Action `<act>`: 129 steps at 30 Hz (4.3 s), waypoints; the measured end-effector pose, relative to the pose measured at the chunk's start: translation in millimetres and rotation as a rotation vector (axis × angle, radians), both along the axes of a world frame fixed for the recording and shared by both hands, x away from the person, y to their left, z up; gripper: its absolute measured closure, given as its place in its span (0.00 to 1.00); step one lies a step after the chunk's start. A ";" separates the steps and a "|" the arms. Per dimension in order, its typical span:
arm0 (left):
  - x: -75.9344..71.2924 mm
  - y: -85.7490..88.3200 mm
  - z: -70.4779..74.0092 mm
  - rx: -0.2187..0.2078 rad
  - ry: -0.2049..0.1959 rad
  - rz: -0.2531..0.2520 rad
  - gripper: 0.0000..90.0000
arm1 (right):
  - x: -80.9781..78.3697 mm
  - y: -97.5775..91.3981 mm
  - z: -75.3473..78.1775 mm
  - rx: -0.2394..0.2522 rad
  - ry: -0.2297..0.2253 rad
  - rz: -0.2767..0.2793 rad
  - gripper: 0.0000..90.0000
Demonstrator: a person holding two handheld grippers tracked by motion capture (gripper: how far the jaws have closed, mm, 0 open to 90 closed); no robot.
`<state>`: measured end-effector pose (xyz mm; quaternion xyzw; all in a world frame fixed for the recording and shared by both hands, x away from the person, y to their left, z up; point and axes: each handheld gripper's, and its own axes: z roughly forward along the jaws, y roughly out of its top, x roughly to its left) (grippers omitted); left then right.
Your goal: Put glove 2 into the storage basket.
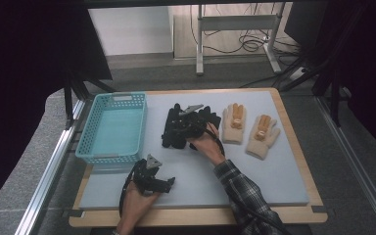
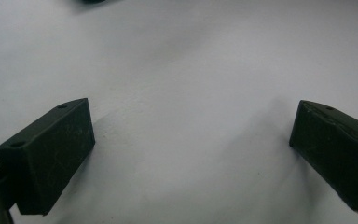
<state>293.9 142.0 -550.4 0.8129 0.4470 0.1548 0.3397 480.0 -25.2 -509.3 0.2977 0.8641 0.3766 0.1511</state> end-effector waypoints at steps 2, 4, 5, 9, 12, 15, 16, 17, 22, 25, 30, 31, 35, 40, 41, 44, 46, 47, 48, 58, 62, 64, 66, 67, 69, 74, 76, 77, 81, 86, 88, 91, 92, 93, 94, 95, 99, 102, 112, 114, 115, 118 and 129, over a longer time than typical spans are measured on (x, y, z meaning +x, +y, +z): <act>0.0 0.0 0.0 0.000 -0.001 0.000 0.00 | 10.2 8.1 -6.7 -0.006 0.006 -0.032 0.29; 0.0 0.0 0.0 -0.001 0.000 0.000 0.00 | 19.9 15.0 -15.8 -0.029 0.022 -0.047 0.25; -0.1 0.0 0.0 -0.001 0.000 0.000 0.00 | 22.7 17.3 -19.5 -0.052 0.031 -0.048 0.25; -0.1 -0.1 0.0 0.000 -0.001 0.000 0.00 | 25.6 17.8 -22.2 -0.029 0.077 -0.064 0.53; -0.1 -0.1 0.0 0.000 -0.001 0.000 0.00 | 22.6 18.1 -18.9 -0.064 0.070 -0.061 0.83; -0.1 -0.1 0.0 0.000 0.000 0.000 0.00 | 22.0 17.5 -17.4 -0.065 0.077 -0.063 0.87; -0.1 -0.1 0.0 0.000 0.000 0.000 0.00 | 21.2 16.9 -16.5 -0.065 0.074 -0.062 0.88; 0.0 0.0 0.0 0.000 0.000 0.000 0.00 | 20.0 16.1 -15.3 -0.061 0.073 -0.061 0.89; 0.0 0.0 0.0 0.000 0.000 0.000 0.00 | 10.9 7.9 0.0 -0.008 0.074 -0.037 0.89; 0.0 0.0 0.0 0.000 0.000 0.000 0.00 | 2.1 1.4 14.6 0.028 0.066 -0.020 0.89; -0.1 0.1 0.0 0.002 0.000 -0.001 0.00 | -21.1 -14.3 38.7 0.067 0.040 0.020 0.89; 0.0 0.2 0.0 0.002 -0.001 -0.002 0.00 | -25.2 -17.2 41.4 0.072 0.039 0.024 0.89; 0.0 0.1 0.0 0.002 -0.001 -0.001 0.00 | -48.7 -35.1 49.9 0.083 0.021 0.047 0.88; 0.0 0.0 0.0 0.002 -0.003 -0.001 0.00 | -84.2 -61.4 52.9 0.104 0.024 0.061 0.88; 0.0 0.0 0.0 0.001 -0.003 -0.001 0.00 | -89.5 -65.2 52.8 0.106 0.025 0.065 0.88; -0.1 -0.3 0.0 0.000 -0.003 0.003 0.00 | -112.2 -80.1 50.6 0.107 0.026 0.073 0.88; -0.1 -0.7 -0.2 -0.006 -0.005 0.007 0.00 | -127.2 -89.7 47.2 0.102 0.031 0.079 0.88; -0.1 -0.7 -0.2 -0.006 -0.005 0.007 0.00 | -132.2 -92.6 45.8 0.101 0.033 0.076 0.88; -0.1 -0.7 -0.3 -0.006 -0.005 0.007 0.00 | -136.8 -95.6 44.3 0.099 0.034 0.077 0.88; -0.2 -0.6 -0.2 -0.005 -0.003 0.006 0.00 | -176.8 -118.5 10.9 0.098 0.091 0.044 0.87; -0.2 -0.6 -0.2 -0.005 -0.003 0.006 0.00 | -178.1 -118.9 -3.6 0.079 0.124 0.051 0.78; -0.2 -0.6 -0.2 -0.006 -0.003 0.006 0.00 | -176.7 -118.9 -5.3 0.073 0.140 0.057 0.66; -0.2 -0.7 -0.2 -0.006 -0.003 0.006 0.00 | -176.6 -120.5 -2.1 0.074 0.128 0.052 0.59; -0.2 -0.6 -0.2 -0.006 -0.003 0.006 0.00 | -175.6 -122.6 0.6 0.083 0.123 0.050 0.56; -0.2 -0.6 -0.2 -0.005 -0.003 0.006 0.00 | -171.8 -127.9 6.2 0.110 0.121 0.041 0.51; -0.2 -0.8 -0.3 -0.008 -0.003 0.009 0.00 | -151.0 -137.8 12.2 0.106 0.097 0.005 0.47; -0.2 -0.6 -0.2 -0.004 -0.002 0.006 0.00 | -135.5 -141.7 10.3 0.102 0.096 -0.015 0.47; -0.2 -0.5 -0.2 -0.005 -0.002 0.006 0.00 | -128.4 -143.4 9.5 0.104 0.096 -0.026 0.47; -0.2 -0.6 -0.2 -0.005 -0.002 0.006 0.00 | -102.6 -147.5 8.4 0.104 0.092 -0.064 0.47; -0.2 -0.6 -0.2 -0.005 -0.002 0.006 0.00 | -74.2 -144.0 9.7 0.086 0.078 -0.072 0.48; -0.2 -0.6 -0.2 -0.005 -0.002 0.006 0.00 | -61.8 -139.3 10.9 0.072 0.062 -0.072 0.49; -0.2 -0.5 -0.2 -0.005 -0.002 0.005 0.00 | -46.4 -131.0 12.3 0.062 0.049 -0.077 0.50; -0.1 -0.5 -0.2 -0.005 -0.002 0.005 0.00 | -40.9 -127.6 12.4 0.057 0.045 -0.082 0.50; -0.1 -0.6 -0.3 -0.006 -0.002 0.005 0.00 | -34.9 -124.3 11.9 0.053 0.043 -0.086 0.50; -0.1 -0.5 -0.3 -0.006 -0.002 0.005 0.00 | -28.7 -121.4 10.9 0.052 0.043 -0.093 0.49; -0.1 -0.5 -0.3 -0.006 -0.002 0.005 0.00 | -22.8 -118.6 9.8 0.045 0.047 -0.106 0.49; -0.1 -0.5 -0.3 -0.006 -0.002 0.005 0.00 | -0.5 -109.3 1.5 0.010 0.052 -0.141 0.41; -0.1 -0.4 -0.3 -0.004 -0.002 0.005 0.00 | 10.4 -102.6 -4.5 0.004 0.061 -0.142 0.37; -0.2 -0.3 -0.1 -0.001 -0.002 0.002 0.00 | 18.0 -90.3 -15.6 -0.035 0.069 -0.147 0.63; -0.2 -0.5 -0.3 -0.005 -0.003 0.005 0.00 | 18.1 -90.0 -13.4 -0.016 0.110 -0.134 0.78; -0.3 -0.6 -0.3 -0.005 -0.004 0.005 0.00 | 18.2 -89.6 -13.3 -0.009 0.126 -0.133 0.82; -0.2 -0.6 -0.3 -0.005 -0.003 0.005 0.00 | 17.0 -88.6 -13.6 -0.006 0.116 -0.128 0.85; -0.1 -0.1 0.0 0.002 0.000 0.001 0.00 | 22.3 -104.7 18.9 0.060 0.075 -0.156 0.86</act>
